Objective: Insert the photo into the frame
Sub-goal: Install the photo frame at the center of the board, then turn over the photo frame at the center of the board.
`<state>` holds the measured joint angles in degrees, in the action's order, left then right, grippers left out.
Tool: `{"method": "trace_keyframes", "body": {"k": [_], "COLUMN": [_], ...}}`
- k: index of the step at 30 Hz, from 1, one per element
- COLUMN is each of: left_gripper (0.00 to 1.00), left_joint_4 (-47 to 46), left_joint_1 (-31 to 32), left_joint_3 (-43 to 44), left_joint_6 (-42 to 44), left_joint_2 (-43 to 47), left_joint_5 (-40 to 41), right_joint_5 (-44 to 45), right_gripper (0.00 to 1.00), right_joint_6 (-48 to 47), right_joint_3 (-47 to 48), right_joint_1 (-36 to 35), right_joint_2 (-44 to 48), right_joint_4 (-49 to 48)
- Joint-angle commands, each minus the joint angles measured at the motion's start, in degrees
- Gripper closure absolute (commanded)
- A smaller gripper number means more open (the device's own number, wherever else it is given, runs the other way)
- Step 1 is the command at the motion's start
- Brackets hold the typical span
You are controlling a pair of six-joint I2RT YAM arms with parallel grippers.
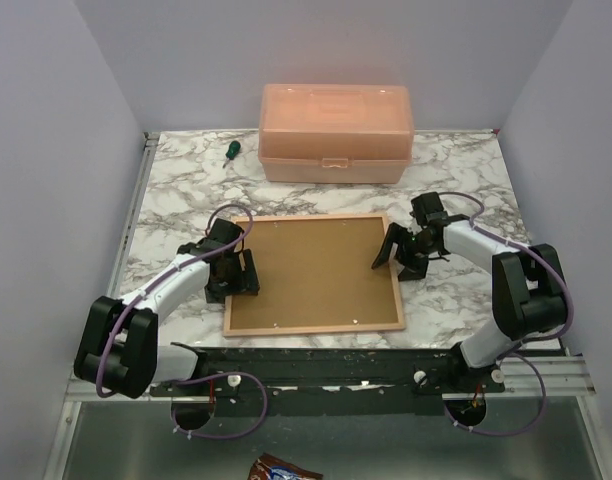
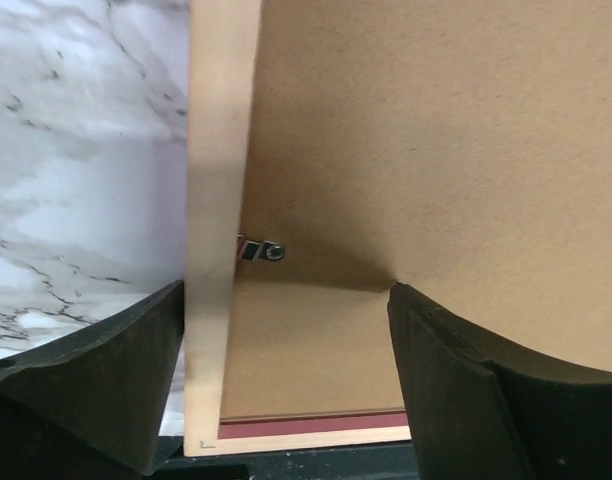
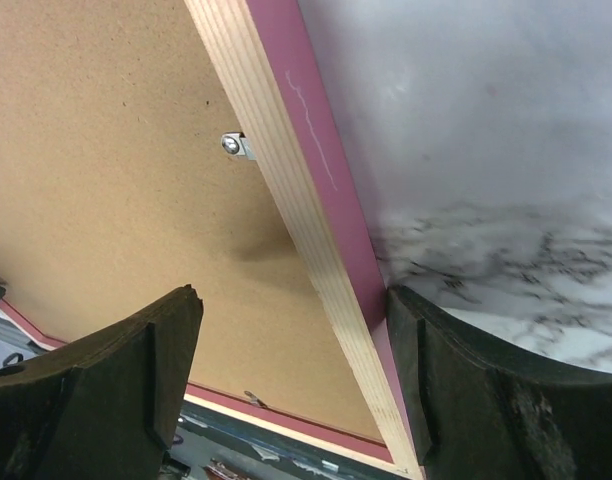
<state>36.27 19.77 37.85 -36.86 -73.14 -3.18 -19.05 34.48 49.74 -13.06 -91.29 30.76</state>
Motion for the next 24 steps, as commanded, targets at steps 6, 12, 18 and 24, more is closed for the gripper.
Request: {"method": "trace_keyframes", "body": {"k": [6,12,18,24], "left_gripper": [0.05,0.01,0.02,0.03], "left_joint_4": [4.63,9.23,9.81,7.93], "left_joint_1": [-0.96,-0.81,1.31,6.89], "left_joint_3": [8.44,9.78,10.32,9.73], "left_joint_6": [-0.37,-0.80,1.53,3.47], "left_joint_2": [1.36,8.76,14.83,16.67], "left_joint_5": [8.39,12.47,9.63,6.41], "right_joint_5": [4.07,5.55,9.20,11.93], "right_gripper": [0.17,0.17,0.16,0.22], "right_joint_6": [-1.49,0.21,5.42,7.45], "right_joint_3": [-3.13,-10.46,-11.12,-14.09], "right_joint_1": [-3.10,-4.10,-12.18,-15.46], "right_joint_2": [-1.65,4.62,8.97,13.33], "right_joint_4": [-2.12,0.74,6.28,10.68]}}
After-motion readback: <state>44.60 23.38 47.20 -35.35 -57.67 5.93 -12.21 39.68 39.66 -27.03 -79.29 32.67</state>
